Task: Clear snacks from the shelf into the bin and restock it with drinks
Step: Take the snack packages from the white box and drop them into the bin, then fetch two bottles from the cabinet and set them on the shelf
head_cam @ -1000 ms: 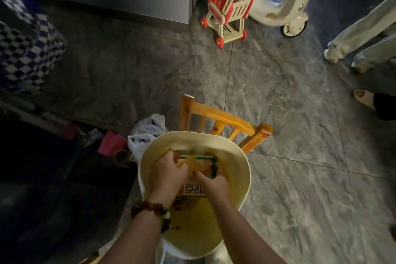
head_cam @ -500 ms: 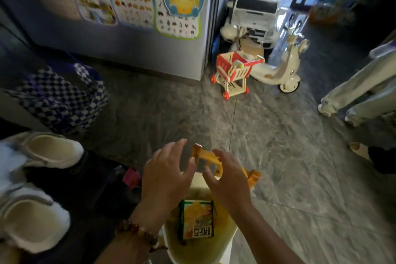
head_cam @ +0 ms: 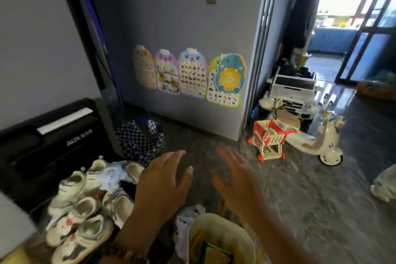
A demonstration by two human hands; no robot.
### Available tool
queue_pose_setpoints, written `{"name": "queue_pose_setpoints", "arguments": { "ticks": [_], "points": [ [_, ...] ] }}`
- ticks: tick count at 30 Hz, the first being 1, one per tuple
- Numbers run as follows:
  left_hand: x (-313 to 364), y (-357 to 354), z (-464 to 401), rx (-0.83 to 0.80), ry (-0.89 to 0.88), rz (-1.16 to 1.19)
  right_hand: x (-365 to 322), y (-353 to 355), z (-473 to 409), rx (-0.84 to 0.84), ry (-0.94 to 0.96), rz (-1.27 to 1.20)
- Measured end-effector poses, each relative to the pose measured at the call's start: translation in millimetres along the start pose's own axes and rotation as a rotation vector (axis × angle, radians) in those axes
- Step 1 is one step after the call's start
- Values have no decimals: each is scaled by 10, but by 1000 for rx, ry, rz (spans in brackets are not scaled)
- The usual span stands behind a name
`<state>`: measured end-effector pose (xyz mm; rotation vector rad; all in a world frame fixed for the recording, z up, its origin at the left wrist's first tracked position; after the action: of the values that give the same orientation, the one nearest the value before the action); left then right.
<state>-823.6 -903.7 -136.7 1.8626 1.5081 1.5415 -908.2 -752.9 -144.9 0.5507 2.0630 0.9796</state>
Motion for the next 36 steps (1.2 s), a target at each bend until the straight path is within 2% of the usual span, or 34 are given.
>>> {"name": "queue_pose_setpoints", "arguments": {
  "ticks": [12, 17, 19, 24, 36],
  "points": [
    [-82, 1456, 688, 227, 129, -75, -1158, 193, -46, -82, 291, -72],
    [-225, 2183, 1084, 370, 173, -181, -1909, 164, 21, -135, 424, -159],
    [-271, 2484, 1282, 373, 200, -230, -2251, 138, 118, -135, 470, -197],
    [-458, 3219, 1914, 400, 268, -355, -3179, 68, 532, -127, 606, -244],
    [-970, 4677, 4068, 489, 578, -528, -5313, -285, 2068, -299, 902, -398]
  ]
}}
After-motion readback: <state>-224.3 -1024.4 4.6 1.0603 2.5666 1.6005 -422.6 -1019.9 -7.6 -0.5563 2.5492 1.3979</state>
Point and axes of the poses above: each hand's wrist, its own z-axis away from the middle knuckle, its own y-axis out of the back of the hand, x = y × z, the point moved 4 cm from there along -z, towards the middle knuckle, and after that the axes turned 10 degrees about z, right-handed, at the moved point
